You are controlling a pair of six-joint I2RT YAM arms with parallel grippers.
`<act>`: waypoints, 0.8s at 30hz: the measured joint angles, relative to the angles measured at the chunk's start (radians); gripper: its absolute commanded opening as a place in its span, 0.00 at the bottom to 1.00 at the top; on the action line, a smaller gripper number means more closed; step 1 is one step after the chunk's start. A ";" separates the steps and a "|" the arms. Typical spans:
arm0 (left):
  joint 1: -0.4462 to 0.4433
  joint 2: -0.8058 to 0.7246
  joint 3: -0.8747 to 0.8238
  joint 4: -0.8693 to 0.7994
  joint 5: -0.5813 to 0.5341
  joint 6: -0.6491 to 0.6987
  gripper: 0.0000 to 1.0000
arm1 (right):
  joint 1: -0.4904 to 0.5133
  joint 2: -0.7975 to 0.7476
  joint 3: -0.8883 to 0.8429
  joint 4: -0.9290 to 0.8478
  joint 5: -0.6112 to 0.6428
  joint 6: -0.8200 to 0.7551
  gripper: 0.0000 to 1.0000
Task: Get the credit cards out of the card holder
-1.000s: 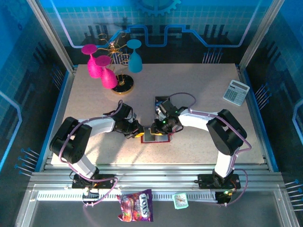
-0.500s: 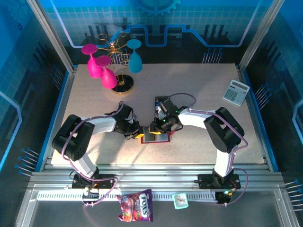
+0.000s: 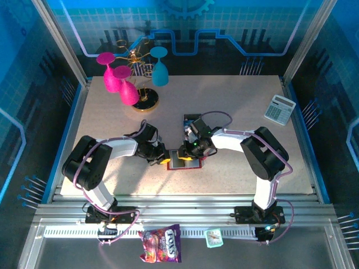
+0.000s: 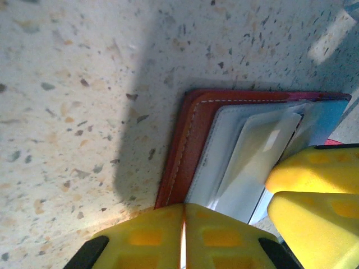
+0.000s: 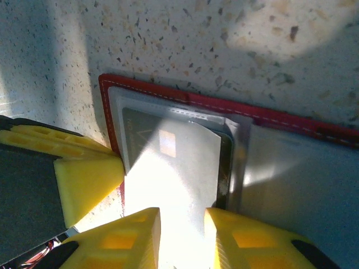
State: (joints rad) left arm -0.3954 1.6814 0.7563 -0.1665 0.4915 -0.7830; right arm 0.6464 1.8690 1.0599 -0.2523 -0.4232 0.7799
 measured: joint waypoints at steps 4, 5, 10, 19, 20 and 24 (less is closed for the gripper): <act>0.000 0.000 0.000 0.000 0.000 0.001 0.10 | -0.002 -0.010 -0.006 -0.002 0.005 -0.001 0.31; 0.000 0.000 0.000 0.000 0.000 0.001 0.10 | -0.002 -0.012 -0.007 -0.005 0.008 -0.003 0.31; 0.000 -0.001 0.009 -0.013 0.000 0.000 0.12 | -0.008 -0.018 -0.011 -0.008 0.004 -0.003 0.31; -0.009 -0.068 0.066 -0.071 -0.002 -0.007 0.12 | -0.021 -0.034 -0.069 0.077 -0.046 0.032 0.30; -0.015 -0.068 0.072 -0.068 -0.001 -0.013 0.12 | -0.022 -0.035 -0.074 0.087 -0.052 0.035 0.30; -0.048 -0.065 0.073 -0.055 0.000 -0.036 0.12 | -0.029 -0.052 -0.089 0.100 -0.057 0.047 0.30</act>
State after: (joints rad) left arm -0.4431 1.6161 0.8295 -0.2218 0.4911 -0.8192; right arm 0.6170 1.8168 0.9714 -0.1520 -0.4801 0.8265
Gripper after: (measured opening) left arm 0.117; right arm 0.299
